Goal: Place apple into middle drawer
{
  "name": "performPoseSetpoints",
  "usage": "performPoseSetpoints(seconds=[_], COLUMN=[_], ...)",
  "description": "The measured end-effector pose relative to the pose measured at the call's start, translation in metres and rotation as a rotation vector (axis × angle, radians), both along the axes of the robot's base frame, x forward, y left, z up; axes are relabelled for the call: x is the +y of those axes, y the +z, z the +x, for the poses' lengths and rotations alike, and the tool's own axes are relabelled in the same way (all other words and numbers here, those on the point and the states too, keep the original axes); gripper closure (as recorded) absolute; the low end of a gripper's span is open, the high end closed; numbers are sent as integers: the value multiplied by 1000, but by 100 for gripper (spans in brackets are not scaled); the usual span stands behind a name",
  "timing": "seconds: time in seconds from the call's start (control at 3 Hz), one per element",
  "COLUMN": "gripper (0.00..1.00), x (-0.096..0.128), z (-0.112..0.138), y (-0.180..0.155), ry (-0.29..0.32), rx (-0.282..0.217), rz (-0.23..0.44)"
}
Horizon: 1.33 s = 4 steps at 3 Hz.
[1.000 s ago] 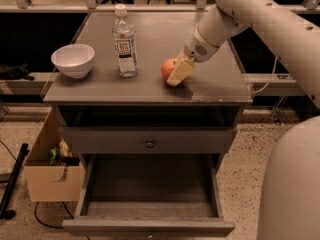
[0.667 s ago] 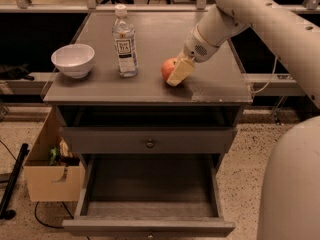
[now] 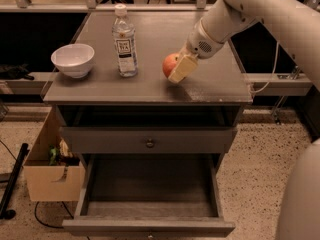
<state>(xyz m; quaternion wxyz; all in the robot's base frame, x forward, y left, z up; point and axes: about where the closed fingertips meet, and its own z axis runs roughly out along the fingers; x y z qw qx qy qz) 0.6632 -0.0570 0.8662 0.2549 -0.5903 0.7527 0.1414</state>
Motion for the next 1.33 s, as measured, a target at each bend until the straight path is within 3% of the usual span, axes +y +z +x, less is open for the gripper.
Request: performPoseSetpoints(seconds=[0.33, 1.0, 1.33], gripper=[100, 100, 100], x=[-8, -31, -49], z=[-54, -173, -199], y=[55, 60, 32], ry=[17, -18, -60], rx=[-138, -230, -187], rz=[33, 69, 73])
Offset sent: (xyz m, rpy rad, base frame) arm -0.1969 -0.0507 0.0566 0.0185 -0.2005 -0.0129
